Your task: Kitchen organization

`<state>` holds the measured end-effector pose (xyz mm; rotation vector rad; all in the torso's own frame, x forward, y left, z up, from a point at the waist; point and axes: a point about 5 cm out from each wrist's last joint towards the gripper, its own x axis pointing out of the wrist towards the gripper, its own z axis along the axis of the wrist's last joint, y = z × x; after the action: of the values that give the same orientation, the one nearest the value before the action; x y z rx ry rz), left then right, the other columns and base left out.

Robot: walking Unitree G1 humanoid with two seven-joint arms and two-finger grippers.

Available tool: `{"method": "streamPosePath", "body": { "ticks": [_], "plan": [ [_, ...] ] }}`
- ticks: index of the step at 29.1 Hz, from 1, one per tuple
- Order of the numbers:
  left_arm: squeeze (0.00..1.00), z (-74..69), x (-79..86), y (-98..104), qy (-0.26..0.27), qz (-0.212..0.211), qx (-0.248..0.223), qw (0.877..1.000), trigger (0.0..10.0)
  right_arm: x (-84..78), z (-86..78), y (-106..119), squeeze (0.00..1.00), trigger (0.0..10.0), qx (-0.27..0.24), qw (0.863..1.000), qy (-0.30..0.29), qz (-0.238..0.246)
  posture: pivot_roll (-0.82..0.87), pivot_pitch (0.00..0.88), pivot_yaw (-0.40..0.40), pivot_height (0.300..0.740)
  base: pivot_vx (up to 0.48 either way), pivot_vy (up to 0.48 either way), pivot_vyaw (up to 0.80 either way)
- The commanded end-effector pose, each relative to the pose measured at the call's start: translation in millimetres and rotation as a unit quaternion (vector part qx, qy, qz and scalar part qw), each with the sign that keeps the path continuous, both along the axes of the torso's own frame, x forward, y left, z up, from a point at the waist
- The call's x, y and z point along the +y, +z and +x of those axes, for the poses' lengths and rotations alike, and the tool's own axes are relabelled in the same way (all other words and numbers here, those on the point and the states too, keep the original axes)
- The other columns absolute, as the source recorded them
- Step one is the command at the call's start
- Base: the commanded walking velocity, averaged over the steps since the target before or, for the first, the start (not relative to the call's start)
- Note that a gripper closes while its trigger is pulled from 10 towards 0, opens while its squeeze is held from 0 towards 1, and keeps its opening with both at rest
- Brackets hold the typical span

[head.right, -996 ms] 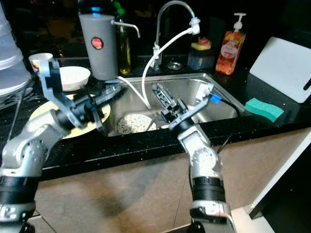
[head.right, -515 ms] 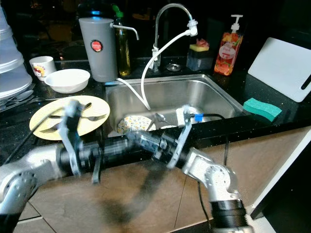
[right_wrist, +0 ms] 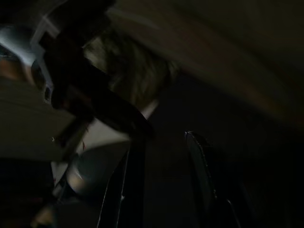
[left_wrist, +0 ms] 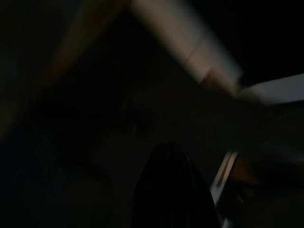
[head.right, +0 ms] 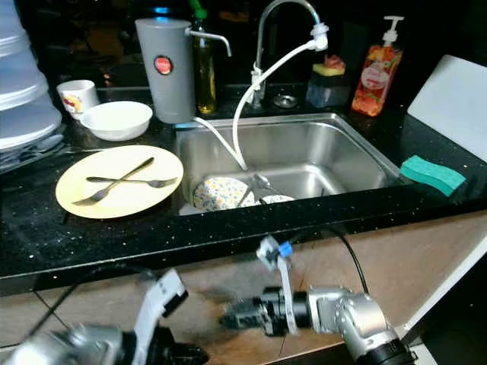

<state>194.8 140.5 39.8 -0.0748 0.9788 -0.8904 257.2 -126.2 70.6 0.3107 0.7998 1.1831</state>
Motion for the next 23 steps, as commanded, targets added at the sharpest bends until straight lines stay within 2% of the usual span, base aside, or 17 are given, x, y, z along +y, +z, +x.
{"method": "streamPosePath", "body": {
  "ticks": [1, 2, 3, 4, 5, 6, 8, 10, 11, 14, 15, 16, 17, 19, 21, 23],
  "plan": [
    [0.00, -1.4, 6.3, -9.2, 0.019, 0.039, 0.007, 0.999, 4.7, -5.6, -3.3, -12.7, 0.00, 10.0, 0.009, 0.999, -0.007, -0.031, 0.03, 0.059, -0.039, 0.740, 0.000, 0.000, 0.00],
    [0.00, -1.4, 6.3, -9.2, 0.019, 0.039, 0.007, 0.999, 4.7, -5.6, -3.3, -12.7, 0.00, 10.0, 0.009, 0.999, -0.007, -0.031, 0.03, 0.059, -0.039, 0.740, 0.000, 0.000, 0.00],
    [0.00, -3.6, 8.1, -14.8, 0.028, 0.050, 0.012, 0.998, 10.0, -8.6, -4.4, -21.1, 0.00, 10.0, 0.019, 0.999, -0.019, -0.046, 0.03, 0.058, -0.038, 0.740, 0.000, 0.000, 0.00],
    [0.00, -6.0, 11.8, -26.4, 0.060, 0.067, 0.023, 0.996, 10.0, -15.1, -6.6, -40.1, 0.00, 10.0, 0.033, 0.994, -0.052, -0.088, 0.04, 0.058, -0.037, 0.740, 0.000, 0.000, 0.00],
    [0.00, -6.0, 11.8, -26.4, 0.060, 0.067, 0.023, 0.996, 10.0, -15.1, -6.6, -40.1, 0.00, 10.0, 0.033, 0.994, -0.052, -0.088, 0.04, 0.058, -0.037, 0.740, 0.000, 0.000, 0.00],
    [0.00, -6.6, 14.5, -34.0, 0.089, 0.082, 0.024, 0.992, 10.0, -19.9, -8.5, -54.7, 0.00, 10.0, 0.041, 0.988, -0.078, -0.125, 0.03, 0.058, -0.037, 0.740, 0.000, 0.000, 0.00],
    [0.00, -8.7, 17.1, -43.7, 0.119, 0.093, 0.034, 0.988, 10.0, -23.9, -9.6, -68.7, 0.00, 10.0, 0.040, 0.980, -0.110, -0.161, 0.03, 0.057, -0.036, 0.740, 0.000, 0.000, 0.00],
    [0.00, -8.9, 21.7, -55.6, 0.153, 0.112, 0.024, 0.982, 10.0, -28.6, -9.4, -82.1, 0.00, 10.0, 0.032, 0.967, -0.158, -0.199, 0.03, 0.057, -0.035, 0.740, 0.000, 0.000, 0.00],
    [0.00, -8.9, 21.7, -55.6, 0.153, 0.112, 0.024, 0.982, 10.0, -28.6, -9.4, -82.1, 0.00, 10.0, 0.032, 0.967, -0.158, -0.199, 0.03, 0.057, -0.035, 0.740, 0.000, 0.000, 0.00],
    [0.00, -7.7, 26.2, -64.4, 0.184, 0.126, 0.008, 0.975, 10.0, -31.8, -8.6, -91.4, 0.00, 10.0, 0.021, 0.952, -0.210, -0.220, 0.03, 0.057, -0.035, 0.740, 0.000, 0.000, 0.00],
    [0.00, -5.7, 30.5, -69.6, 0.216, 0.132, -0.003, 0.967, 10.0, -33.3, -9.5, -96.9, 0.00, 10.0, 0.023, 0.943, -0.248, -0.221, 0.03, 0.055, -0.035, 0.740, 0.000, 0.000, 0.00],
    [0.00, -3.7, 40.0, -80.3, 0.287, 0.130, -0.015, 0.949, 10.0, -36.1, -15.1, -108.0, 0.00, 10.0, 0.041, 0.921, -0.324, -0.214, 0.04, 0.056, -0.038, 0.740, 0.000, 0.000, 0.00],
    [0.00, -3.7, 40.0, -80.3, 0.287, 0.130, -0.015, 0.949, 10.0, -36.1, -15.1, -108.0, 0.00, 10.0, 0.041, 0.921, -0.324, -0.214, 0.04, 0.056, -0.038, 0.740, 0.000, 0.000, 0.00],
    [0.00, -4.6, 44.4, -87.4, 0.334, 0.127, -0.020, 0.934, 10.0, -39.7, -20.6, -115.8, 0.00, 10.0, 0.056, 0.900, -0.373, -0.218, 0.04, 0.056, -0.039, 0.740, 0.000, 0.000, 0.00],
    [0.00, -5.8, 44.7, -93.4, 0.386, 0.105, -0.004, 0.916, 10.0, -43.2, -26.8, -122.5, 0.00, 10.0, 0.072, 0.882, -0.407, -0.227, 0.04, 0.058, -0.039, 0.740, 0.000, 0.000, 0.00],
    [0.00, -8.7, 46.6, -100.8, 0.408, 0.136, 0.008, 0.903, 10.0, -43.7, -33.1, -128.3, 0.00, 10.0, 0.085, 0.871, -0.425, -0.233, 0.04, 0.059, -0.034, 0.740, 0.000, 0.000, 0.00]
  ]
}}
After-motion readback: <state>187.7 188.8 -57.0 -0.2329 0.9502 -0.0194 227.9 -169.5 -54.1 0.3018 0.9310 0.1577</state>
